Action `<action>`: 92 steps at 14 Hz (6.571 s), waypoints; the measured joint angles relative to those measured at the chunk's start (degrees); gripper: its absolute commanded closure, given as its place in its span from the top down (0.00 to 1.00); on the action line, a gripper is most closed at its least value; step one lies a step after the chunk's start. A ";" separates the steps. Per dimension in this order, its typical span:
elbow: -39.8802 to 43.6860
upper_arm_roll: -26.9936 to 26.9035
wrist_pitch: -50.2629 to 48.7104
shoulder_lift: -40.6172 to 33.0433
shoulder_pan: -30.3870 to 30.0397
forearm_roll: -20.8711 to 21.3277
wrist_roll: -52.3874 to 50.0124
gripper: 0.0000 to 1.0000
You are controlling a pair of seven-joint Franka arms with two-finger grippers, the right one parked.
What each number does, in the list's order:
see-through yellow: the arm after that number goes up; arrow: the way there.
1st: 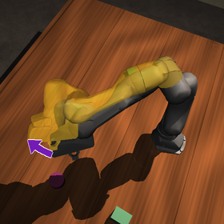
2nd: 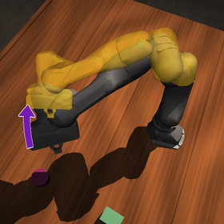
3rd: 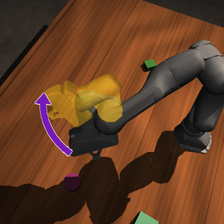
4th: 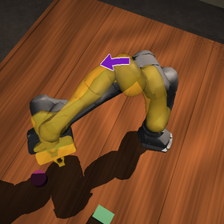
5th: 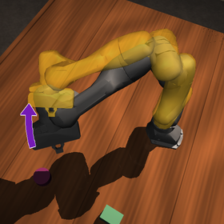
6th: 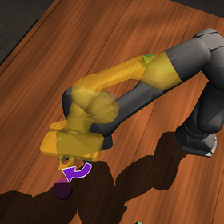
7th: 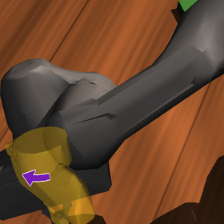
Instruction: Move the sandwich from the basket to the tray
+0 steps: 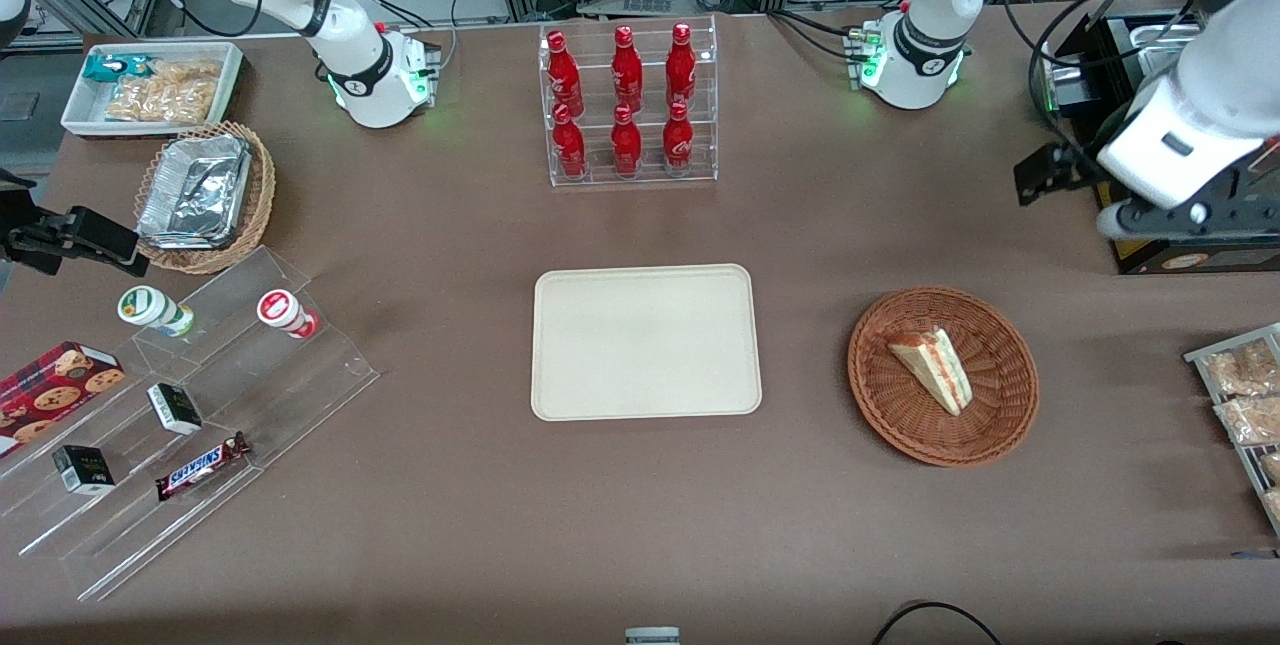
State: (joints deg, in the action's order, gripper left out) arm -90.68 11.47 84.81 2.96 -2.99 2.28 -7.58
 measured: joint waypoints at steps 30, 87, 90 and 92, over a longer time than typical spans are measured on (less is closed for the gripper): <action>-19.44 -1.89 44.66 22.21 1.74 0.88 -39.04 1.00; 12.41 10.26 -0.27 20.28 5.90 10.69 -24.14 1.00; 10.08 10.06 -2.34 13.96 0.94 6.78 -18.10 1.00; 8.26 7.72 -4.23 9.28 -0.46 4.09 -14.09 1.00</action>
State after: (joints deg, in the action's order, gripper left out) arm -82.42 19.19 80.58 12.24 -3.45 6.37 -21.68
